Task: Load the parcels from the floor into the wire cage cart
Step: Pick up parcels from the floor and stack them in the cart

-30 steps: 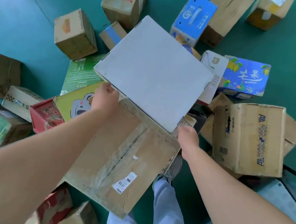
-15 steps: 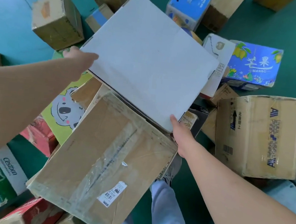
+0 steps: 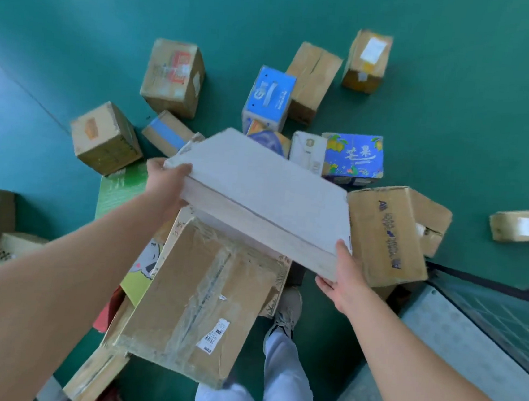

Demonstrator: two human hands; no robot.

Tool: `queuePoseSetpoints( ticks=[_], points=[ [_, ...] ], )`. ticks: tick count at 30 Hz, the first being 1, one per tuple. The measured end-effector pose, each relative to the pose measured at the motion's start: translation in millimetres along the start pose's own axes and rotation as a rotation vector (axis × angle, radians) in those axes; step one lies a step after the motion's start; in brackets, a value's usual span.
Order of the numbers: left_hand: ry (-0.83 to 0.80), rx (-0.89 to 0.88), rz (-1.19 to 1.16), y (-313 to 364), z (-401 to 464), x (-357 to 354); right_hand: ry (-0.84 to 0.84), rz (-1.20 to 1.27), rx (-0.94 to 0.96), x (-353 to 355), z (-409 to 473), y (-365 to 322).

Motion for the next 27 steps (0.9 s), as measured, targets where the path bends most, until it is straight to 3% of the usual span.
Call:
queuePoseSetpoints(
  ticks=[12, 21, 27],
  points=[
    [-0.369, 0.076, 0.270, -19.4, -243.1, -24.2, 0.169, 0.393, -0.070, 176.9, -265.1, 116.2],
    [-0.600, 0.057, 0.532, -63.7, -355.8, -107.9, 0.327, 0.755, -0.050, 271.1, -350.1, 221.7],
    [-0.830, 0.021, 0.743, -122.5, -441.1, -196.0, 0.403, 1.120, -0.023, 331.5, -391.2, 305.1]
  ],
)
Point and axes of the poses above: each hand's wrist, its own z-axis towards the middle knuckle, its own x-axis out of the back of the hand, y = z × x, the point moved 5 cm from there along z, towards the middle knuckle, and after that the axes turned 6 degrees about -y, right-handed, at the moved point
